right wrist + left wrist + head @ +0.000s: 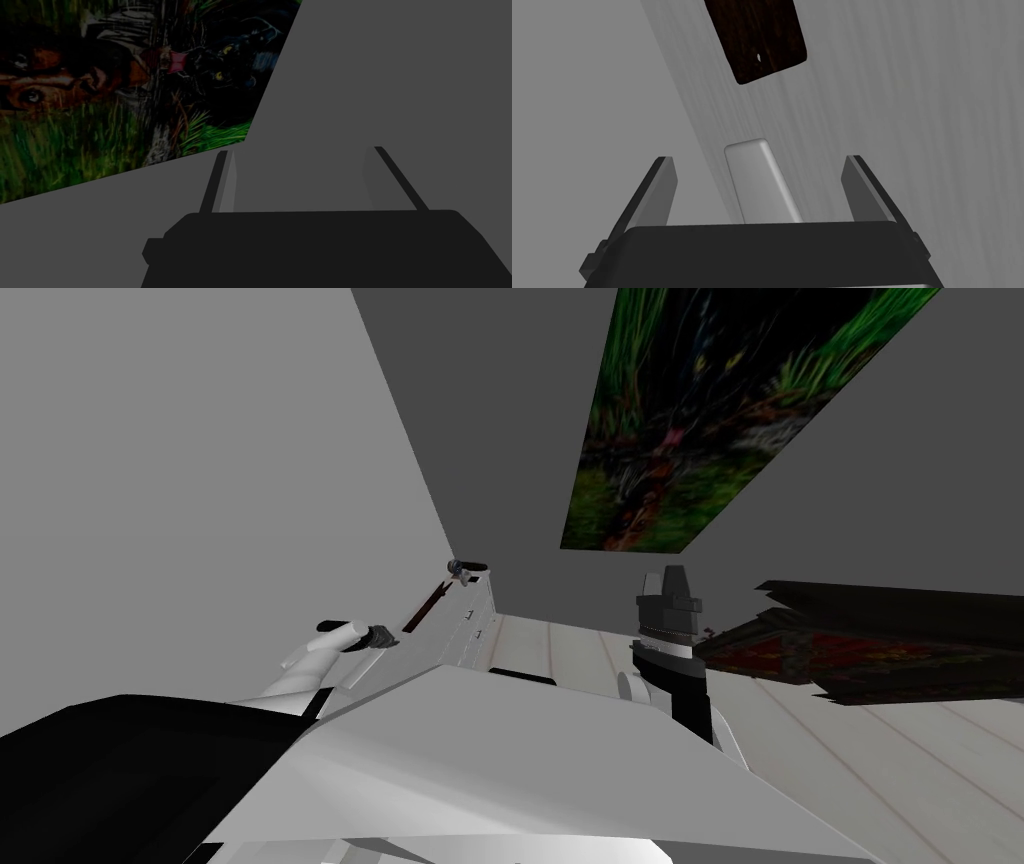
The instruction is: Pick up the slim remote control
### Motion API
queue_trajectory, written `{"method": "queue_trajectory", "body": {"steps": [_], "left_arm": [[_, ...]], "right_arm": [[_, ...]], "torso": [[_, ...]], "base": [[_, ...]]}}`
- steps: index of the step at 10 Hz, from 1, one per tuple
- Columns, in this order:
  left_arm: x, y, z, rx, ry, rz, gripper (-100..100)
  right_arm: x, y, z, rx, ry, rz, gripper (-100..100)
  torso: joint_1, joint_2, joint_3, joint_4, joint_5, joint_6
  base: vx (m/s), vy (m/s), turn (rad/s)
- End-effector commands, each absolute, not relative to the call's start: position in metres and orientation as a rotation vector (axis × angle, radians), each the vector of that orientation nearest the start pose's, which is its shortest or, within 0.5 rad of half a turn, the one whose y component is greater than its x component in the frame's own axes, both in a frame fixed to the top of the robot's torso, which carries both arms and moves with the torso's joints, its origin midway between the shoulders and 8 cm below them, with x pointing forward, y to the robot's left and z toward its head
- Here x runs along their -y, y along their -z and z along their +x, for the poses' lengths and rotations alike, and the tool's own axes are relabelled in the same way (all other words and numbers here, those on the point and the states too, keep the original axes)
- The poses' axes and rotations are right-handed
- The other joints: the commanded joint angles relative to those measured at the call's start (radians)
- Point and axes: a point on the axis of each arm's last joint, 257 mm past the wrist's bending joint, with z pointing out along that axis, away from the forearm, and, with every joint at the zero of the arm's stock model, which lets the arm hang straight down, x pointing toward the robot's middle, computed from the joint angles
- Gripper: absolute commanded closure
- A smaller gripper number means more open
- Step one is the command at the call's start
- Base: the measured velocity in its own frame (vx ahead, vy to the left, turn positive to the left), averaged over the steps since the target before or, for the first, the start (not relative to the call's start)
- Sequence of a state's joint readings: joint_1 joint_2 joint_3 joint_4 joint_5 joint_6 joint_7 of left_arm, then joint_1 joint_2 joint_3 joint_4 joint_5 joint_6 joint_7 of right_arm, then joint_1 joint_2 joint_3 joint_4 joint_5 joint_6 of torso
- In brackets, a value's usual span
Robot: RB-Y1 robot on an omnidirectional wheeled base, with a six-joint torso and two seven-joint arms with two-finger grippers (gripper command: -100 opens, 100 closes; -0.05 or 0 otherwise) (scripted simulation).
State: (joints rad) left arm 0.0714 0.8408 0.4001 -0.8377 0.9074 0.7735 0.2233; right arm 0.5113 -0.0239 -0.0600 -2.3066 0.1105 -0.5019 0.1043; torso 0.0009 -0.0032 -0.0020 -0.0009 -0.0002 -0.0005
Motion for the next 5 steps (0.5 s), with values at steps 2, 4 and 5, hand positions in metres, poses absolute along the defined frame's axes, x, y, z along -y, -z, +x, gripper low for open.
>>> {"method": "queue_trajectory", "body": {"steps": [2,4,5], "left_arm": [[-0.717,0.417,0.217,-0.556,0.335,-2.706,-100],[-0.716,0.421,0.211,-0.544,0.319,-2.722,-100],[-0.718,0.422,0.194,-0.499,0.285,-2.772,-100]], "right_arm": [[0.283,-0.033,0.337,-0.702,-1.075,0.507,0],[0.283,-0.033,0.337,-0.702,-1.075,0.507,0],[0.282,-0.033,0.337,-0.702,-1.075,0.507,0]], "torso": [[0.000,0.001,0.000,0.000,0.000,0.000],[0.001,0.000,0.000,0.000,0.000,0.000],[0.000,0.002,0.001,0.000,0.000,0.000]], "base": [[0.069,0.014,-0.006],[0.044,0.012,-0.001],[0.045,0.013,-0.010]]}}
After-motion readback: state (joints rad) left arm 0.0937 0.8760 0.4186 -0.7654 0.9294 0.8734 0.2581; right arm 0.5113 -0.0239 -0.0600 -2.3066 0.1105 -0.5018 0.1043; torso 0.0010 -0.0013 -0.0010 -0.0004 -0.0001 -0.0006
